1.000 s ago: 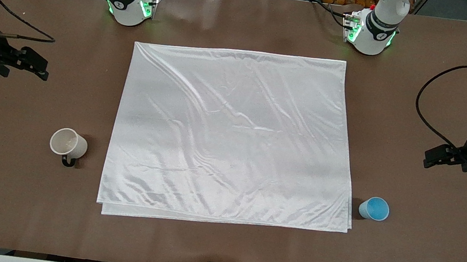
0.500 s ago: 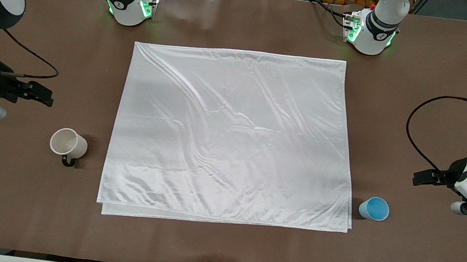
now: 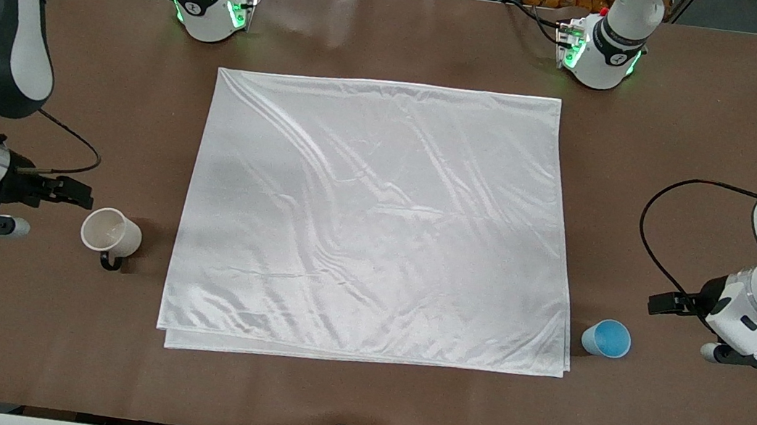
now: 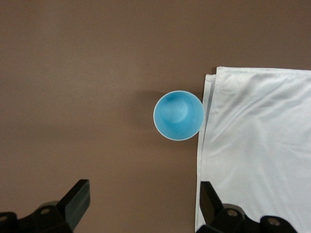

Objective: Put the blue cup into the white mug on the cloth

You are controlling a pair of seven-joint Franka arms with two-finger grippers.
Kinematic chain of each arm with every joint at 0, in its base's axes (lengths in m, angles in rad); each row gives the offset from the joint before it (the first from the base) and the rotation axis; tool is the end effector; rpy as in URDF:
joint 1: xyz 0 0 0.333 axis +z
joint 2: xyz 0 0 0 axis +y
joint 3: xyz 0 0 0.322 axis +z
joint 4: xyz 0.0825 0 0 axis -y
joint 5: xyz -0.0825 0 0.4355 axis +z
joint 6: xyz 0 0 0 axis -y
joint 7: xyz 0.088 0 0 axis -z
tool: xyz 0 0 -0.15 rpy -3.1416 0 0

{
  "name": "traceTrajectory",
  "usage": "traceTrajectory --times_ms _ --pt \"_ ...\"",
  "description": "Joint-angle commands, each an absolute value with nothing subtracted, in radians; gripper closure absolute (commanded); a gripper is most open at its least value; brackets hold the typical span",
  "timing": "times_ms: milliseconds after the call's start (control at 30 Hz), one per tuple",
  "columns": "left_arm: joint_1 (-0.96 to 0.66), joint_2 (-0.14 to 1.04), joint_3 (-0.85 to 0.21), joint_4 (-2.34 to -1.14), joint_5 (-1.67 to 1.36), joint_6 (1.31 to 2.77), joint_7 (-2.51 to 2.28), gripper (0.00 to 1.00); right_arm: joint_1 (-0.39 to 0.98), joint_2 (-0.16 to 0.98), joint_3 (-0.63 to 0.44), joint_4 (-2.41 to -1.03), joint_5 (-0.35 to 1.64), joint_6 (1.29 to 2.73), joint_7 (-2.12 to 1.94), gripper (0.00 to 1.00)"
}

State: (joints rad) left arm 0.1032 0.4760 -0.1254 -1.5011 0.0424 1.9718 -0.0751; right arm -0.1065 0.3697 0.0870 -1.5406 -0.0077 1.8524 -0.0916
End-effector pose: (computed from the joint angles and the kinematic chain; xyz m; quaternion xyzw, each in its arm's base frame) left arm 0.7408 -0.0016 0.3368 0.9996 0.0250 -0.0012 0.0091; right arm 0.7102 -0.0205 0.3822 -0.9989 -0.0347 0.0275 0.0137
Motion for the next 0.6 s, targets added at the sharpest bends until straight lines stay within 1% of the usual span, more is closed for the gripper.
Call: traceTrajectory --times_ms 0,567 --pt "0.103 0.502 -0.126 -1.494 0.044 2.013 -0.077 0.0 -0.135 0.442 0.098 -1.526 -0.023 1.907 -0.109 0.0" --pt "0.101 0.578 -0.126 -1.491 0.044 2.135 -0.077 0.0 -0.15 0.583 0.098 -1.525 -0.026 2.066 -0.149 0.0"
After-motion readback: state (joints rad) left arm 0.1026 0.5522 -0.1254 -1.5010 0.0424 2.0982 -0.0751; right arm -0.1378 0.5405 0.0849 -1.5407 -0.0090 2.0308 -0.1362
